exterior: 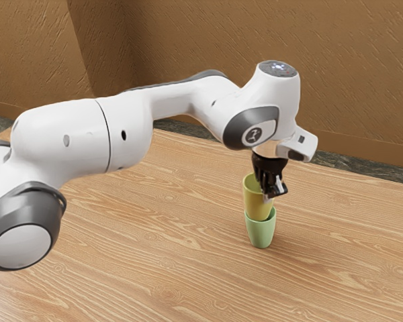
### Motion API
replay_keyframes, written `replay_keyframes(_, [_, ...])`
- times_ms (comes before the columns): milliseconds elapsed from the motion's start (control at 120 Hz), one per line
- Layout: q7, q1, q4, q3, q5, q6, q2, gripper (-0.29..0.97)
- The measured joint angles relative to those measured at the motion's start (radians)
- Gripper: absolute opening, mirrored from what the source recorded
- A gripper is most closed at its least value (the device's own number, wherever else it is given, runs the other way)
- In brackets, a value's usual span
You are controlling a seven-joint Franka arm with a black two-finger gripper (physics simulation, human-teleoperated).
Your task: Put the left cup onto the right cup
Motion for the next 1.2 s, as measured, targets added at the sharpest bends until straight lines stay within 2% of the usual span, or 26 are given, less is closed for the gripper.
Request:
replay_keyframes(167, [-0.007,0.006,0.008,-0.007,-0.005,0.008,0.020,-0.10])
replay_keyframes(383, [-0.023,0.006,0.008,-0.023,-0.009,-0.003,-0.005,0.32])
replay_keyframes(633, [-0.058,-0.015,0.003,-0.078,0.037,-0.072,-0.150,0.54])
replay_keyframes(775, [-0.072,0.000,-0.061,-0.082,0.036,-0.119,-0.252,0.61])
replay_keyframes(950, [-0.087,0.065,-0.134,-0.071,0.036,-0.199,-0.344,0.65])
replay_keyframes(1200, [-0.104,0.110,-0.313,0.033,0.044,-0.238,-0.482,0.67])
